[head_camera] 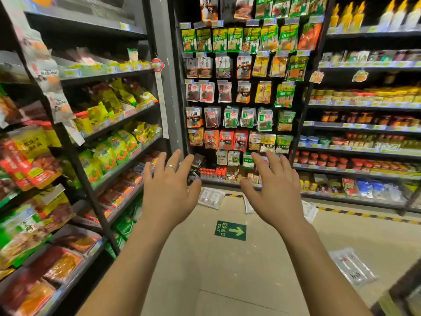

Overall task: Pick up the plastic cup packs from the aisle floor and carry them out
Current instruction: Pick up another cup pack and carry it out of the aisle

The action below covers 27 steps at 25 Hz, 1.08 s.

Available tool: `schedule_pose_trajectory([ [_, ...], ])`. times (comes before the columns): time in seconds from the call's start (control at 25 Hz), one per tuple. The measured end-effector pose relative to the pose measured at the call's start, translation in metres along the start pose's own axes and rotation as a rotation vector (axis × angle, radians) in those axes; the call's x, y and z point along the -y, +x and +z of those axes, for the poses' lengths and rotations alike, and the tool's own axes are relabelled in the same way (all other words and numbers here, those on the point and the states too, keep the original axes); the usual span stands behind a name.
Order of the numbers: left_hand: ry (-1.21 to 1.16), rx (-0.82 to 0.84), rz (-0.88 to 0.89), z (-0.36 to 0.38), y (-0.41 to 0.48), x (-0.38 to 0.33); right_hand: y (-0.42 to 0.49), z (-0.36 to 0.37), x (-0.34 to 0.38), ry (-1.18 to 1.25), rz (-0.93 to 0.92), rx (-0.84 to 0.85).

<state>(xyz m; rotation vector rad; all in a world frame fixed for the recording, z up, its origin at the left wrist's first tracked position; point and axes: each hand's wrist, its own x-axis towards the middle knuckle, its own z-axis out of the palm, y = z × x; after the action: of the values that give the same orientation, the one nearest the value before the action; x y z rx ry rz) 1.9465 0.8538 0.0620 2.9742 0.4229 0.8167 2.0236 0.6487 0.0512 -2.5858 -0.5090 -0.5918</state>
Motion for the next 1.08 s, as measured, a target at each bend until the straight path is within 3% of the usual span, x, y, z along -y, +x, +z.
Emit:
schedule_pose_trajectory([
  [0.4, -0.023, 0.022, 0.024, 0.104, 0.149, 0.01, 0.145, 0.089, -0.043, -0.042, 0.008, -0.016],
  [0.84, -0.08, -0.002, 0.11, 0.245, 0.408, 0.104, 0.389, 0.247, -0.014, -0.065, 0.048, -0.045],
  [1.08, -0.071, 0.052, 0.117, 0.299, 0.499, 0.143, 0.479, 0.312, -0.003, -0.063, 0.05, -0.021],
])
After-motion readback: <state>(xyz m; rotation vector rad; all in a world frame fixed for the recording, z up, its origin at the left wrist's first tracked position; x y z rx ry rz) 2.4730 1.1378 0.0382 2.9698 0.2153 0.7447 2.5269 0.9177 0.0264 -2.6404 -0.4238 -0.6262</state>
